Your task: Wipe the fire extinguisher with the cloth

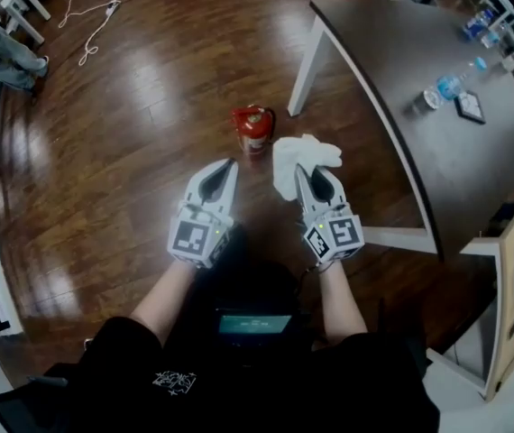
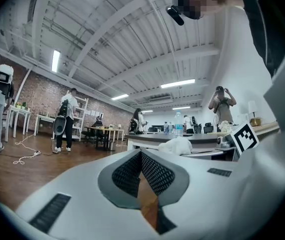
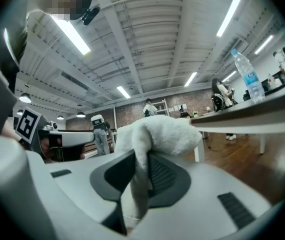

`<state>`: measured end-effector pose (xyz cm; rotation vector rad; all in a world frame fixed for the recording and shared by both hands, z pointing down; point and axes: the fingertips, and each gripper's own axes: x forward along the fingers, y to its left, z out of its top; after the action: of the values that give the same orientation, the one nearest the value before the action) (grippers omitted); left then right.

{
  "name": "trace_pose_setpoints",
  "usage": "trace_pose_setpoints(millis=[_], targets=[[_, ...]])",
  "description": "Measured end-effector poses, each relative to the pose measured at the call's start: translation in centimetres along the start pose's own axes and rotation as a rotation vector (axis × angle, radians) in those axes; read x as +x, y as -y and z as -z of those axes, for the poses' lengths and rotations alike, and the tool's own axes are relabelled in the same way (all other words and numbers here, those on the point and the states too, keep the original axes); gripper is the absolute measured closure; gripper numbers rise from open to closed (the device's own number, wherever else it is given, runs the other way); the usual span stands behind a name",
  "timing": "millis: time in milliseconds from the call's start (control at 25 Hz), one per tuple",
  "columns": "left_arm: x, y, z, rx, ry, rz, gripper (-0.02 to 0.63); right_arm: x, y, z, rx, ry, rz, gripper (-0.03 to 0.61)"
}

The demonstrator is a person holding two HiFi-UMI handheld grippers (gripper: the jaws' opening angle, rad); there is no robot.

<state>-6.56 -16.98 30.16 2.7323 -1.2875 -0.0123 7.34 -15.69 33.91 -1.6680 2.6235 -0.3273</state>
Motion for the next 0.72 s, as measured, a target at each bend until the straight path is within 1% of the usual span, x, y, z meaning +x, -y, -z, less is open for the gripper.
trace_pose_setpoints(millis=[120,240,360,440,560,720], targets=[[2.6,-2.3,5.9,0.014,-0.011,0.000,0.614,3.5,2.1,5.5,-0.002,0.028,-0.002,0.494],[6.1,-4.5,11.9,0.025,0.002,0.010,0.614,7.1,4.3,11.4,-0.014,0.037,0.013,0.494],[8.9,-6.1,16.9,0.006,0.020,0.032,0.614,9.8,6.3,15.8,-0.003,0.050,0.049,0.494],[10.3,-6.8,19.1,-0.011,0.018,0.050,0.614,11.1,7.2,17.8,0.005,0.056,0.062,0.494],[11.6,-7.1,21.5,0.016,0.011,0.076,0.614,13.0,8.8,20.3,0.009,0.050,0.069,0.493],[12.5,-7.3,24.2,0.031,-0.009,0.080,0.614,15.5,10.8,22.6,0.004,0.021,0.075,0.494]])
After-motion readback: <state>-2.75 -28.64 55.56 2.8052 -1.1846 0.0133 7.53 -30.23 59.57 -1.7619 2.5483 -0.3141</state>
